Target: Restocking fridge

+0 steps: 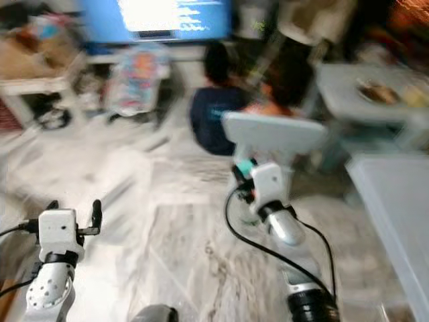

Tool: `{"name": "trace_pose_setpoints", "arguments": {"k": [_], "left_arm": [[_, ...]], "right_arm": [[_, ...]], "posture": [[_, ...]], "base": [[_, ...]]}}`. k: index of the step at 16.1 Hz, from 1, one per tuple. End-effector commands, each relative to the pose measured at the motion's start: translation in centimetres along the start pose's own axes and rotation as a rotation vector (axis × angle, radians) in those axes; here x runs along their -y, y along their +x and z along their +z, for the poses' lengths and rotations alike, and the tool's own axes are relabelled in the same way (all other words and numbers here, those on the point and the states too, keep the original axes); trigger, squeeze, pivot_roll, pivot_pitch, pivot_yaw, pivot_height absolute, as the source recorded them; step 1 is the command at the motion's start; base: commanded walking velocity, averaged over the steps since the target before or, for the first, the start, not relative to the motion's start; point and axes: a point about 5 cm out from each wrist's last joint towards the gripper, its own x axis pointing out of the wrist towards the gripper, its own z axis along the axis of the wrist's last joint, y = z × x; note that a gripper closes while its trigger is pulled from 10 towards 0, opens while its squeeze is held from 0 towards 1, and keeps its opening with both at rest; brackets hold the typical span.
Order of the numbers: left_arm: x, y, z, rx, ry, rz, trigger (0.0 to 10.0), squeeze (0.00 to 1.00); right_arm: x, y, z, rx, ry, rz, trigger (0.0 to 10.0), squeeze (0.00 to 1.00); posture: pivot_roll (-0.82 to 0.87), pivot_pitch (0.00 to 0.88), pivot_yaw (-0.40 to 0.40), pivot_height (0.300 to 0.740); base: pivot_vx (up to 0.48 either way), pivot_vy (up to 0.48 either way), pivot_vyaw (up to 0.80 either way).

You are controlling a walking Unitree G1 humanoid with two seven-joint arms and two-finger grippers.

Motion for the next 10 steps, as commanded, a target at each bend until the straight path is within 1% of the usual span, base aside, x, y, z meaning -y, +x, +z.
{"name": "trace_pose_setpoints", "arguments": {"k": [1, 2, 3, 4, 5, 6, 9, 10], "left_arm": [[-0.3, 0.1, 0.0, 0.003, -0.005, 0.017, 10.0, 0.00], [-0.2, 0.2, -0.1, 0.002, -0.016, 0.012, 10.0, 0.00], [0.1, 0.3, -0.1, 0.000, -0.013, 0.001, 10.0, 0.00], [0.4, 0.4, -0.1, 0.004, -0.013, -0.010, 10.0, 0.00], [0.5, 0.4, 0.0, 0.005, -0.015, -0.017, 10.0, 0.00], [0.5, 0.4, -0.2, 0.001, -0.017, -0.020, 10.0, 0.00], [1.2, 0.1, -0.4, -0.010, -0.022, -0.052, 10.0, 0.00], [1.3, 0.1, -0.5, -0.013, -0.024, -0.058, 10.0, 0.00]], "right_arm": [[-0.1, 1.0, 1.6, 0.073, -0.027, 0.003, 10.0, 0.00], [0.2, 1.0, 1.6, 0.074, -0.036, -0.013, 10.0, 0.00], [0.8, 0.8, 1.3, 0.059, -0.040, -0.052, 10.0, 0.00], [1.1, 0.6, 1.1, 0.054, -0.041, -0.070, 10.0, 0.00], [1.4, 0.4, 1.0, 0.051, -0.044, -0.086, 10.0, 0.00], [1.7, -0.2, 0.6, 0.041, -0.053, -0.110, 10.0, 0.00], [2.7, -1.9, -0.7, -0.015, -0.072, -0.180, 10.0, 0.00], [2.9, -2.1, -0.9, -0.024, -0.068, -0.190, 10.0, 0.00]], "posture": [[0.05, 0.000, 0.005, 0.740], [0.05, 0.002, 0.011, 0.740], [0.04, 0.012, 0.018, 0.740], [0.03, 0.013, 0.020, 0.740], [0.02, 0.012, 0.031, 0.740], [0.02, 0.013, 0.036, 0.740], [0.00, 0.019, 0.048, 0.740], [0.00, 0.019, 0.048, 0.740]], "base": [[0.000, 0.000, 0.79], [0.000, 0.000, 0.79], [0.000, 0.000, 0.79], [0.000, 0.000, 0.79], [0.000, 0.000, 0.79], [0.000, 0.000, 0.47], [0.000, 0.000, 0.00], [0.000, 0.000, 0.00]]}}
